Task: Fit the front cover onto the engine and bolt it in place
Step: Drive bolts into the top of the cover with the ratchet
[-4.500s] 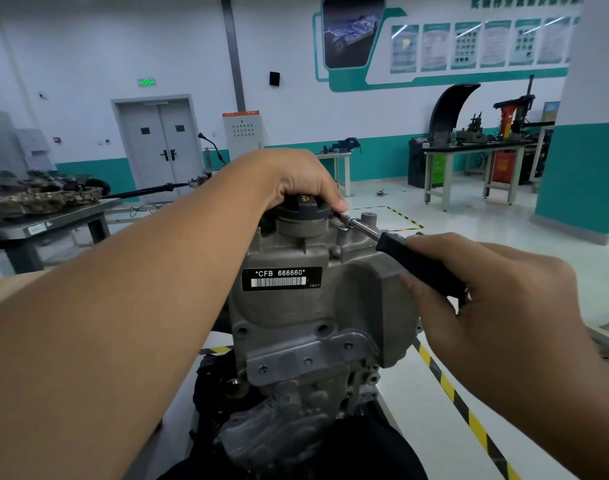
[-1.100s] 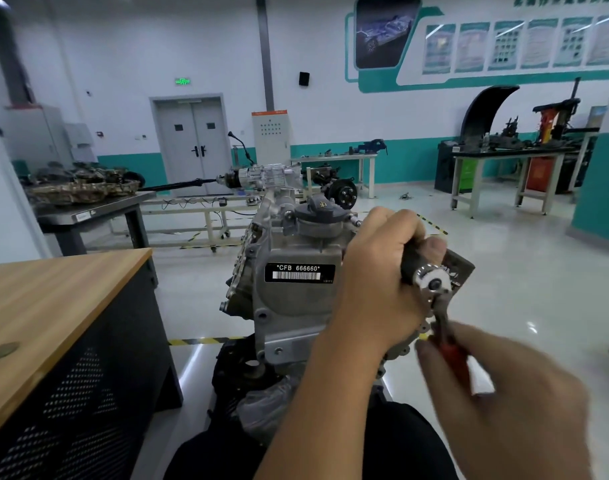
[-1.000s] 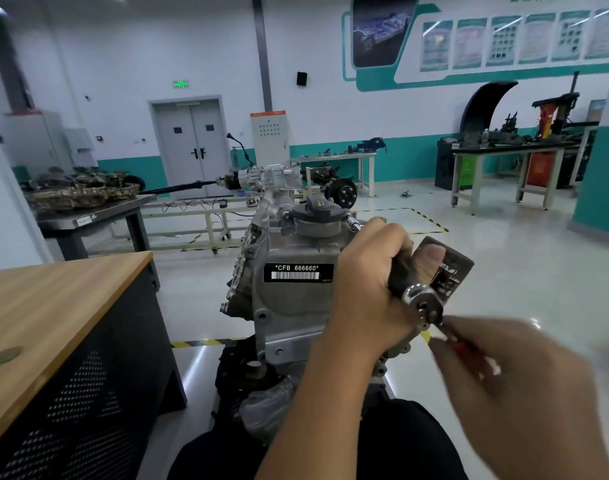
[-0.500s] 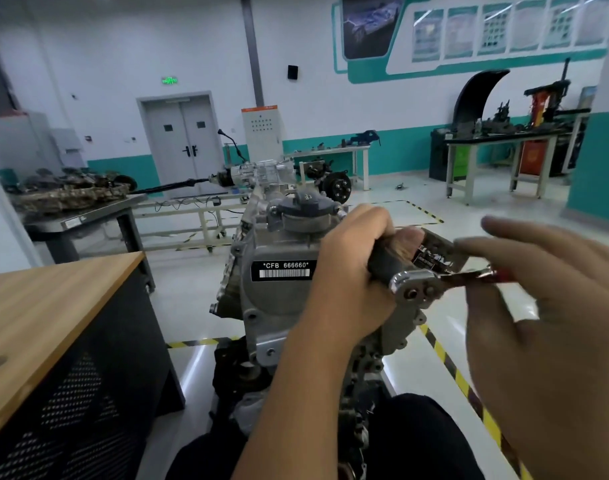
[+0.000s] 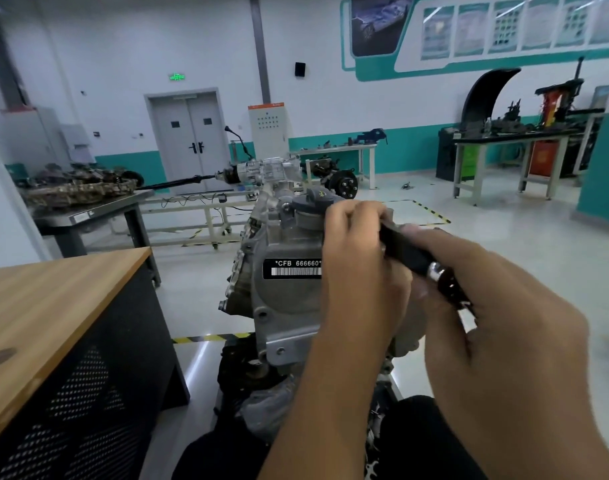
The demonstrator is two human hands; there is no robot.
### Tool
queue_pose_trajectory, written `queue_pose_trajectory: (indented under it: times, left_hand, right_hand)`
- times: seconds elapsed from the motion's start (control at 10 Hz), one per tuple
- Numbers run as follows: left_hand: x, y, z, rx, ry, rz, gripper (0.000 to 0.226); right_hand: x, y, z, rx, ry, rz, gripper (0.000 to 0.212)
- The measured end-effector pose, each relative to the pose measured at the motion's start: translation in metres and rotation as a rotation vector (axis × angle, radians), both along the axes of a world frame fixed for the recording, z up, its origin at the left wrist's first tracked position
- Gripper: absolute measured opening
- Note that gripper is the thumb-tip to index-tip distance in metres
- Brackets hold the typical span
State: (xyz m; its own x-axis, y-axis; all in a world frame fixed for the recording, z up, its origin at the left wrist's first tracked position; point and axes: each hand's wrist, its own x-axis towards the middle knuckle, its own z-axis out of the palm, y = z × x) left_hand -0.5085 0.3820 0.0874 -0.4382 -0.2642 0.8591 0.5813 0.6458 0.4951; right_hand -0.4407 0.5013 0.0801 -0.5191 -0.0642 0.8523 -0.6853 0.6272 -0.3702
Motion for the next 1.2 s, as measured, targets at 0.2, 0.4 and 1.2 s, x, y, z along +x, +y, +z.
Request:
queue_pose_trajectory:
  times: [0.2,0.4,1.2]
  left_hand:
    - [0.013,-0.077,0.069,-0.533,-0.253,0.316,0.041]
    - [-0.024,-0.075,0.119,-0.477,-0.837,-0.057,0.041]
    - [-0.072,-0.079,0.132,-0.441,-1.019,0.058,0.028]
  right_hand:
    - [-0.024,-0.004,0.029,0.028,0.098,-0.01,0.01]
    - [-0.02,-0.005,0.022,-0.046,-0.033,-0.081,0.033]
    - [-0.014,-0.015,0.025,0.023,-0.306,-0.23,0.064]
